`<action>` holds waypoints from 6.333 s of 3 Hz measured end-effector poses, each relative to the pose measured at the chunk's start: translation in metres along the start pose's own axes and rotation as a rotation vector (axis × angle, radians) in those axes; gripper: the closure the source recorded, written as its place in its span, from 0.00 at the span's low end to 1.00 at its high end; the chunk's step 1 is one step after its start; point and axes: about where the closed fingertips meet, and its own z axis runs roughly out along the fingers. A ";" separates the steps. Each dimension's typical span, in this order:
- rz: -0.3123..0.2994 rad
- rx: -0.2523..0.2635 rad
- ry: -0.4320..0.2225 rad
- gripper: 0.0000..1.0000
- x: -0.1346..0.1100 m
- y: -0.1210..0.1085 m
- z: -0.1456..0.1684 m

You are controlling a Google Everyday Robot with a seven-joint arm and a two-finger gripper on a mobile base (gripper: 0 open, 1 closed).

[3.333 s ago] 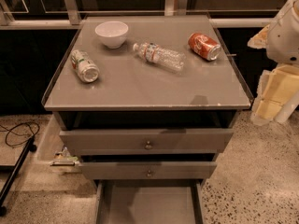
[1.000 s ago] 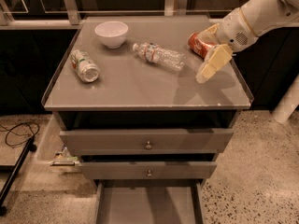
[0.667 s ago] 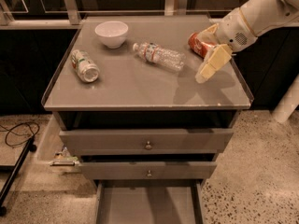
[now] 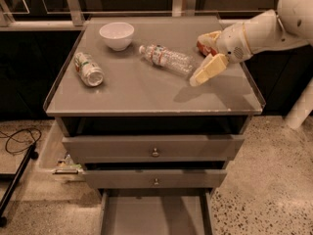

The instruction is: Place water bottle into bottom drawer

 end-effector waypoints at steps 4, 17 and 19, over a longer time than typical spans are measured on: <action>0.007 0.139 -0.121 0.00 -0.025 -0.050 0.042; 0.234 0.034 0.043 1.00 0.000 0.004 -0.016; 0.140 0.114 0.150 1.00 0.036 0.080 -0.066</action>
Offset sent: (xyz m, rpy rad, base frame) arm 0.0581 0.0072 -0.0159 0.2982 -0.1509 -0.1752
